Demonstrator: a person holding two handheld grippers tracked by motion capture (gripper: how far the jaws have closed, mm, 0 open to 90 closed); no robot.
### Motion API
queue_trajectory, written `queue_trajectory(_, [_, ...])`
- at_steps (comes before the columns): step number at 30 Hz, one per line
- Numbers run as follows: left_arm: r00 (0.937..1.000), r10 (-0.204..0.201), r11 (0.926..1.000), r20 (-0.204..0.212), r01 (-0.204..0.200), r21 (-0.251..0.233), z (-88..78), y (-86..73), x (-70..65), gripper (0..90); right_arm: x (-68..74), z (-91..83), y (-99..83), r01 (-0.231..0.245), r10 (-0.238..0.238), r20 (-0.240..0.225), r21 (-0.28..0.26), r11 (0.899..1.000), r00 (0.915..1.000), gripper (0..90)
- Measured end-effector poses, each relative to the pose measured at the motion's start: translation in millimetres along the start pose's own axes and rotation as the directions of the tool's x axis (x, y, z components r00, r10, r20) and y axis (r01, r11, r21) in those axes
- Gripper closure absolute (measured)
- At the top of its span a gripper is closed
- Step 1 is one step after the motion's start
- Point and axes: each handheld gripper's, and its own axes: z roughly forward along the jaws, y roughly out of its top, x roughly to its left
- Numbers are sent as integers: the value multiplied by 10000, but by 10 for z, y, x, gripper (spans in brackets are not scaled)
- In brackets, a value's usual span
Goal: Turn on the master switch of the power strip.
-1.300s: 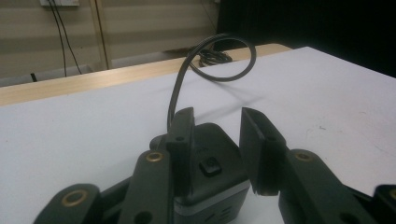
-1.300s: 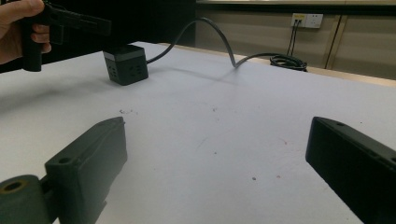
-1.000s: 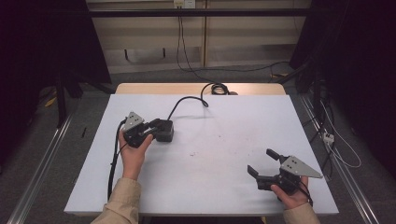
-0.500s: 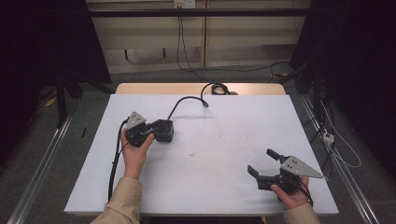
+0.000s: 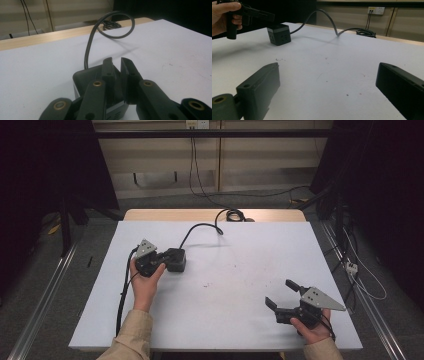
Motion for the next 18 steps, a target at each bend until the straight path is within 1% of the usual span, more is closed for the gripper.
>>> queue_trajectory(9, [10000, 9, 10000, -70, -9, 29, -8, 3, 11, 835, 0, 0, 1, 11, -11, -5, -1, 10000, 10000, 50])
queue_trajectory(12, [10000, 14, 10000, -48, -13, 59, -6, 2, 14, 854, 0, 0, 1, 12, -12, -6, 1, 10000, 10000, 50])
queue_trajectory(15, [9999, 10, 10000, -112, -9, 80, -5, 3, 11, 874, -2, 0, 1, 10, -10, -1, -4, 10000, 10000, 50])
queue_trajectory(16, [9999, -71, 10000, -82, 71, 68, -5, 1, 10, 880, -2, -1, 1, 15, -15, 2, -6, 10000, 10000, 50])
queue_trajectory(17, [9999, -71, 10000, -82, 71, 68, -5, 1, 10, 883, -1, -1, 1, 13, -13, 1, -4, 10000, 10000, 50])
queue_trajectory(18, [10000, -70, 9999, 3, 70, 92, -4, -1, 18, 885, -1, 0, 2, 26, -26, -1, -5, 10000, 10000, 50])
